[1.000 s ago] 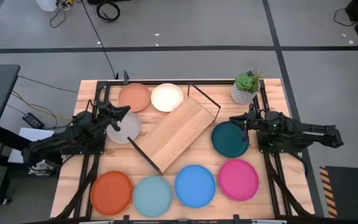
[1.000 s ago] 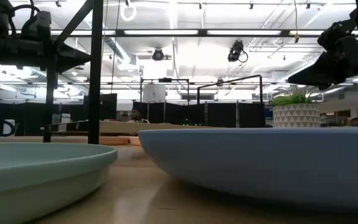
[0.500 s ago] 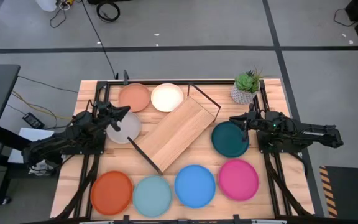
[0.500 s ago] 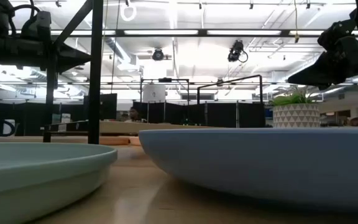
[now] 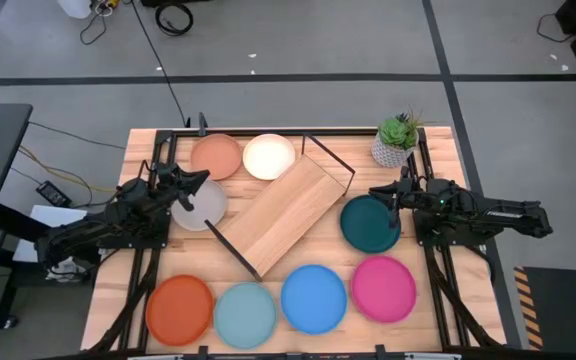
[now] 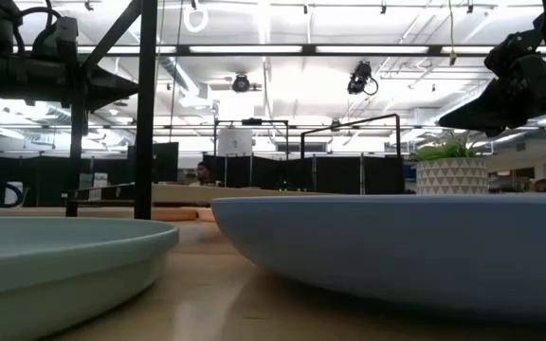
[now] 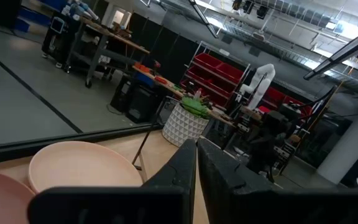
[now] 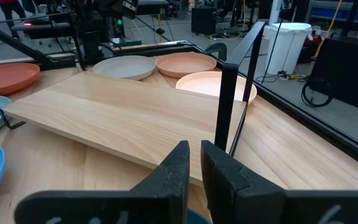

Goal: Place and stack plates onto a shelf

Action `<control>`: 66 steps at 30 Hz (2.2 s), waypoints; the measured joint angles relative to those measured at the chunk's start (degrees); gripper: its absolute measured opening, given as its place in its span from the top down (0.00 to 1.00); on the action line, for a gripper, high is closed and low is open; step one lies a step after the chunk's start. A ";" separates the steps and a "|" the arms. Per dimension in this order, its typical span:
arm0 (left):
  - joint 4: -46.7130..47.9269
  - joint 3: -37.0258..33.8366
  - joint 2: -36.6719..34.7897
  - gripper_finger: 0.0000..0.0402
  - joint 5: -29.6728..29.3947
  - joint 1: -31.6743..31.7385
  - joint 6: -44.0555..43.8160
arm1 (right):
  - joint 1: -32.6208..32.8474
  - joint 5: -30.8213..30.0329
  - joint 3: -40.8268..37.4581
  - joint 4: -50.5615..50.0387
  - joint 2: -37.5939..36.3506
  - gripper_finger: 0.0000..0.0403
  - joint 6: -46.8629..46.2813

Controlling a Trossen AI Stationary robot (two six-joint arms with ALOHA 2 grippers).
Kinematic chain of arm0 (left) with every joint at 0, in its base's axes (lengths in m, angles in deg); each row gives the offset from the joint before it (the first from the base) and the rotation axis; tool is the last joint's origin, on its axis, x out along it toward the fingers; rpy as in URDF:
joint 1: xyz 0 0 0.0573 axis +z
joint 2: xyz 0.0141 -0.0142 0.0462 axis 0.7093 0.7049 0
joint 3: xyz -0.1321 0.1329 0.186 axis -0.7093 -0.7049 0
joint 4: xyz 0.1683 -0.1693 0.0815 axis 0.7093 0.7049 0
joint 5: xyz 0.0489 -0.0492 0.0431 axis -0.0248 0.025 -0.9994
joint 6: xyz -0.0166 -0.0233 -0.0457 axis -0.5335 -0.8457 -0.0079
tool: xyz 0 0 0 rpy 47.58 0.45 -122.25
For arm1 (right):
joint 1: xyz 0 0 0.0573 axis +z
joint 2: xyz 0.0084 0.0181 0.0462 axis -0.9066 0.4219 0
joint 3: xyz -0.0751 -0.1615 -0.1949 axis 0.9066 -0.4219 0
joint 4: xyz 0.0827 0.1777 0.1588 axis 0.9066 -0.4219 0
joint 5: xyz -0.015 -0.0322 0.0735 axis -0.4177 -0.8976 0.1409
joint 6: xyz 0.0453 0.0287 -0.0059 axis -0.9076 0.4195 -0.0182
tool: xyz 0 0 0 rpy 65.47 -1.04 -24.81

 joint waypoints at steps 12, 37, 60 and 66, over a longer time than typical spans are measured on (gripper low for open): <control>0.00 0.02 0.00 0.94 -0.01 0.00 0.00 | 0.00 0.01 -0.01 0.02 0.01 0.88 0.01; -5.64 0.00 0.09 0.94 13.89 0.00 -1.53 | 0.02 10.95 0.04 15.86 0.49 0.88 -22.46; -12.41 0.00 0.11 0.94 7.64 0.00 6.79 | 2.09 8.02 6.86 9.05 28.77 0.88 -16.05; -12.50 0.00 0.11 0.94 7.84 -0.02 4.35 | 7.62 3.89 15.09 0.21 38.66 0.88 -17.30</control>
